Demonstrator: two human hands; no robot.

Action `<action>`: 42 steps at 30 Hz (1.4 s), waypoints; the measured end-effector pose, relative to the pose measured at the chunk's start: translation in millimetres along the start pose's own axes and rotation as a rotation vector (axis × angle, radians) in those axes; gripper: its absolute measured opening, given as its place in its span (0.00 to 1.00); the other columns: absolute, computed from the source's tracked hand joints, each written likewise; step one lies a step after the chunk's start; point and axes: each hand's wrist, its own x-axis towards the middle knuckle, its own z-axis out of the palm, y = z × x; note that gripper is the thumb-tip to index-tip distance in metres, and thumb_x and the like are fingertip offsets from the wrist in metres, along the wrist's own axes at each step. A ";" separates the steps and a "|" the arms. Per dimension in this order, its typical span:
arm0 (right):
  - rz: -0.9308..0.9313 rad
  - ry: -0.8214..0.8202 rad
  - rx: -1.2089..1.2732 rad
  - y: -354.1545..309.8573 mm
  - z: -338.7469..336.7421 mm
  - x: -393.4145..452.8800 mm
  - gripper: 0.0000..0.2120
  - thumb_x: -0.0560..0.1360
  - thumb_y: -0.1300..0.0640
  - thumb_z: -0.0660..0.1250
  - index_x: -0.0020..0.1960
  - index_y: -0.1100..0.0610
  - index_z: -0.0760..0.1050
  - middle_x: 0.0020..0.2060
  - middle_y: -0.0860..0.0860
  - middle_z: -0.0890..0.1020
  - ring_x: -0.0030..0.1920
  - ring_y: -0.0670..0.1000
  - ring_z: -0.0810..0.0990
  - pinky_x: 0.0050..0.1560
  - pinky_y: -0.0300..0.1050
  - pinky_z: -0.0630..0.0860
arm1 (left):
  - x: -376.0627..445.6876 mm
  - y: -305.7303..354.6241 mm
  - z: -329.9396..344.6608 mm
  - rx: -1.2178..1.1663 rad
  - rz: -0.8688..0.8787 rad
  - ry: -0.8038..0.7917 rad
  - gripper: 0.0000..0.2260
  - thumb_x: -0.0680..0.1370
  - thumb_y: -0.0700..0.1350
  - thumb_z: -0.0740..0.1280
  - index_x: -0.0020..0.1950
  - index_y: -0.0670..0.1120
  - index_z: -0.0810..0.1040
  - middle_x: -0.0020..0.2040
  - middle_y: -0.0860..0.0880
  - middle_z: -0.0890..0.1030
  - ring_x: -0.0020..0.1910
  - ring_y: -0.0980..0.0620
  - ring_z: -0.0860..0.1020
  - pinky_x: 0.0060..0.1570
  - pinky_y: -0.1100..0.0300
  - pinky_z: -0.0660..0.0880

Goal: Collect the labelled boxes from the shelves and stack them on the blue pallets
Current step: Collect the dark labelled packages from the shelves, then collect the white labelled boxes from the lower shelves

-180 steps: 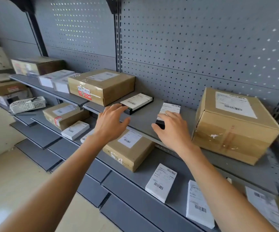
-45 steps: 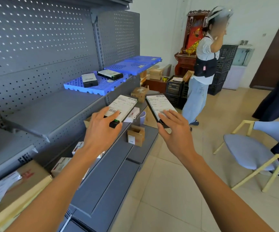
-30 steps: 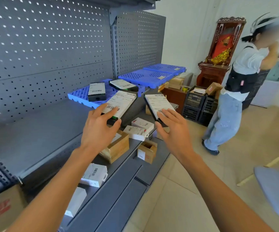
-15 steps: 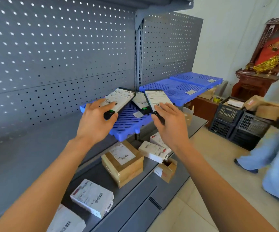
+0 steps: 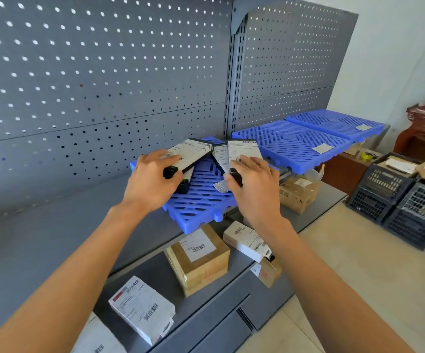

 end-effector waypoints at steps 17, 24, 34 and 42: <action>-0.067 -0.030 0.089 -30.7 -9.0 -25.6 0.18 0.80 0.54 0.65 0.69 0.55 0.75 0.72 0.53 0.73 0.73 0.56 0.66 0.66 0.59 0.68 | -27.5 3.5 -7.8 0.095 0.193 0.123 0.14 0.79 0.49 0.69 0.63 0.50 0.82 0.64 0.51 0.78 0.68 0.47 0.69 0.65 0.44 0.66; -0.060 -0.072 0.089 -40.7 -20.9 -55.2 0.18 0.81 0.54 0.64 0.70 0.54 0.76 0.70 0.51 0.75 0.72 0.53 0.67 0.67 0.58 0.65 | -58.0 11.1 -16.0 0.055 0.250 0.098 0.14 0.79 0.48 0.69 0.63 0.48 0.82 0.61 0.50 0.81 0.64 0.44 0.74 0.61 0.41 0.73; -0.094 -0.203 0.162 -47.3 -29.4 -88.5 0.16 0.81 0.54 0.64 0.66 0.55 0.78 0.66 0.52 0.79 0.68 0.56 0.73 0.65 0.60 0.71 | -107.4 19.0 -21.8 0.083 0.163 0.057 0.15 0.80 0.49 0.69 0.66 0.48 0.81 0.64 0.49 0.81 0.67 0.45 0.75 0.64 0.43 0.70; -0.295 -0.314 0.290 -71.3 -42.5 -96.4 0.15 0.81 0.53 0.65 0.65 0.56 0.78 0.58 0.53 0.83 0.62 0.57 0.76 0.58 0.55 0.74 | -169.7 21.0 -62.5 0.301 -0.118 0.002 0.21 0.83 0.55 0.62 0.74 0.51 0.72 0.72 0.50 0.76 0.71 0.44 0.72 0.68 0.43 0.68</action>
